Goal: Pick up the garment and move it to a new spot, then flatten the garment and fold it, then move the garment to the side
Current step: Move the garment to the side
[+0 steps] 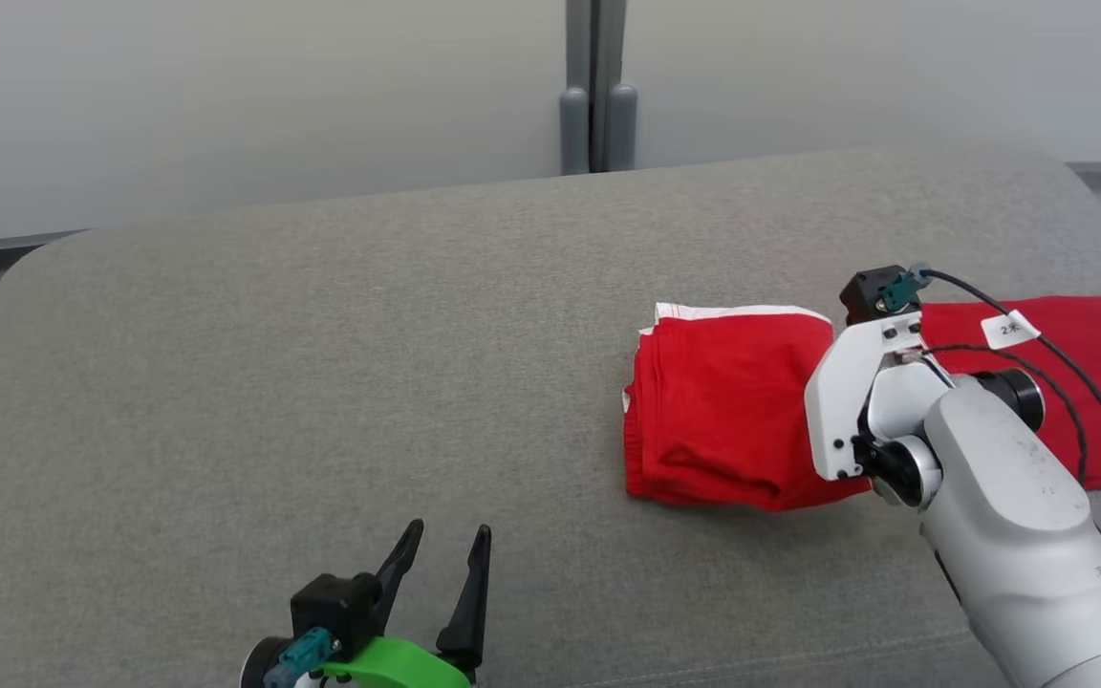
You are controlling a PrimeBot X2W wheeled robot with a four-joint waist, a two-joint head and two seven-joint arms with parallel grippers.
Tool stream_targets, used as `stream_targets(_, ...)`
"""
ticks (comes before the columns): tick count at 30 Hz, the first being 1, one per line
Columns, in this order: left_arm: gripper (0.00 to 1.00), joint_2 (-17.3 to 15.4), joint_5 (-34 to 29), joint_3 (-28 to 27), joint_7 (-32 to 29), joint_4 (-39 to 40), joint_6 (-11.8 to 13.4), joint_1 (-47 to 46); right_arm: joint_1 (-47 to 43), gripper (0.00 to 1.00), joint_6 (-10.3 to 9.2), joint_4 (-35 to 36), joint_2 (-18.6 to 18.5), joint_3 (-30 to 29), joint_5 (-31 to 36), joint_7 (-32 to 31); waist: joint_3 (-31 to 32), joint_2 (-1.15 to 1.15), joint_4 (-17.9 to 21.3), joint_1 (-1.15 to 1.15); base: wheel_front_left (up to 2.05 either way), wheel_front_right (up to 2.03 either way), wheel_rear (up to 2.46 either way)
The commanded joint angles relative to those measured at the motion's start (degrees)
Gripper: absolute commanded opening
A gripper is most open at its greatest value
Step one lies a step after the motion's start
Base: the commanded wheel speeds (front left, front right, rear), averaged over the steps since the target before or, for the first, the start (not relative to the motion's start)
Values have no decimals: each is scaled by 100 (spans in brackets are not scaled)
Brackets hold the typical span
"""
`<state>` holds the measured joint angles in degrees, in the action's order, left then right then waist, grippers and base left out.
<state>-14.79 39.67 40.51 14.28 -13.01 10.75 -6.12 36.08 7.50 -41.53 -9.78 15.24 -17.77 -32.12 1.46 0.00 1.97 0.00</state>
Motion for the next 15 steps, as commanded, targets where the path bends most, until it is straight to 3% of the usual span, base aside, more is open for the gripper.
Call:
stream_targets(1,100,35,-40,-50,56,-24,-36,-124,-78,0,-2,230,-90,92,-68,-106,-141,0,414,0,0,0,0)
stream_targets(7,100,154,-106,-63,71,-154,-136,-206,-185,0,-2,1006,-400,283,-136,-466,-200,0,720,0,0,0,0)
stream_targets(15,100,198,-166,-105,91,-293,-248,-227,-299,0,-2,1514,-742,242,-186,-771,-198,0,831,0,0,0,0)
